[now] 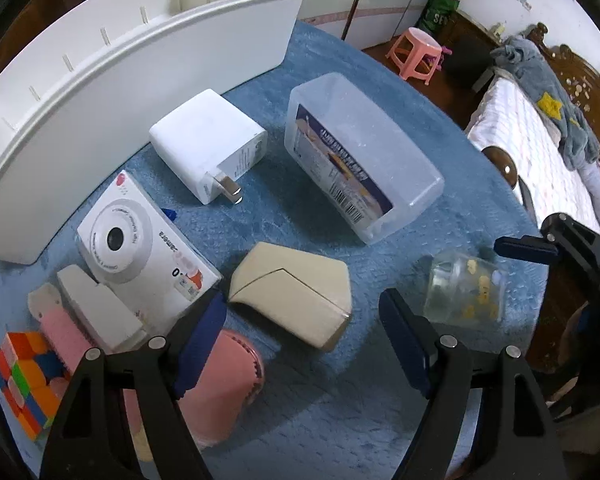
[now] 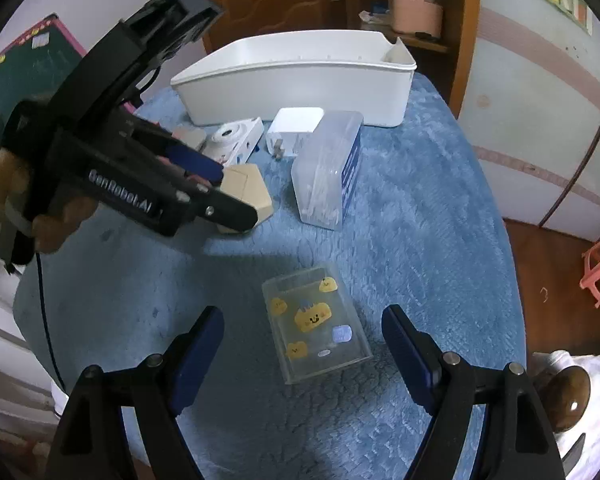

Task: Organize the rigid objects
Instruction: 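Move both grippers back toward the remaining objects on the table, then grasp the beige sponge with the left gripper while the right grasps the clear sticker case, then lower both items into the white tray and open both grippers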

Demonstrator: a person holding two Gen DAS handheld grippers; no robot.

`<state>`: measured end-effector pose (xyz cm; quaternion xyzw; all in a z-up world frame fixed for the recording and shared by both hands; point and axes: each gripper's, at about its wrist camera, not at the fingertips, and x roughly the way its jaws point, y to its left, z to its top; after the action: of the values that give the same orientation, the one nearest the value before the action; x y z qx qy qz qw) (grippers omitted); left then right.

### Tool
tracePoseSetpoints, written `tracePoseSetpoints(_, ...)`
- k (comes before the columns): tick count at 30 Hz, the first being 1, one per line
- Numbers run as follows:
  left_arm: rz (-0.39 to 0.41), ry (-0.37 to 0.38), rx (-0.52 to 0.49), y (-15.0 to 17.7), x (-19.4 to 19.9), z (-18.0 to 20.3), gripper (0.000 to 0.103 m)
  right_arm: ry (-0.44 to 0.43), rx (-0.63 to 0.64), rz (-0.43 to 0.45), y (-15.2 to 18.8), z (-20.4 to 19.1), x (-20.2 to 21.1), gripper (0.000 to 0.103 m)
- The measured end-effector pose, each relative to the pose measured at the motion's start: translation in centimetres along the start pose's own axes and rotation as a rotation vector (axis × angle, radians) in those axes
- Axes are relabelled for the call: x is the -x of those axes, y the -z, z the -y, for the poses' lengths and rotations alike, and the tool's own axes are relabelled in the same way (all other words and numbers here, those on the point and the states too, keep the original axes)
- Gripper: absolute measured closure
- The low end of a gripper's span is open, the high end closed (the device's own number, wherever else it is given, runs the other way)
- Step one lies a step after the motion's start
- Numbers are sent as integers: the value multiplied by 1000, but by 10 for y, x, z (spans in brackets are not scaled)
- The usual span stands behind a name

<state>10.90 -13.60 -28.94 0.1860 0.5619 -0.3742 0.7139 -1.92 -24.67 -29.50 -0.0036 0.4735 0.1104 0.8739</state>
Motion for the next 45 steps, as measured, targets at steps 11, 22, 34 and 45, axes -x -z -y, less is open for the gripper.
tracePoseSetpoints(11, -11, -59, -140, -4, -12, 11, 22, 8, 13, -41, 7, -2, -15, 22)
tracePoseSetpoints(22, 31, -112, -131, -3, -8, 12, 38, 25, 8, -79, 4, 6, -26, 46)
tracePoseSetpoints(34, 113, -103, 112, -12, 72, 21, 38, -20, 8, -17, -27, 3, 18, 47)
tracePoseSetpoints(45, 305, -290, 206, -50, 227, 13, 38, -90, 43, 127, -122, 5, 112, 47)
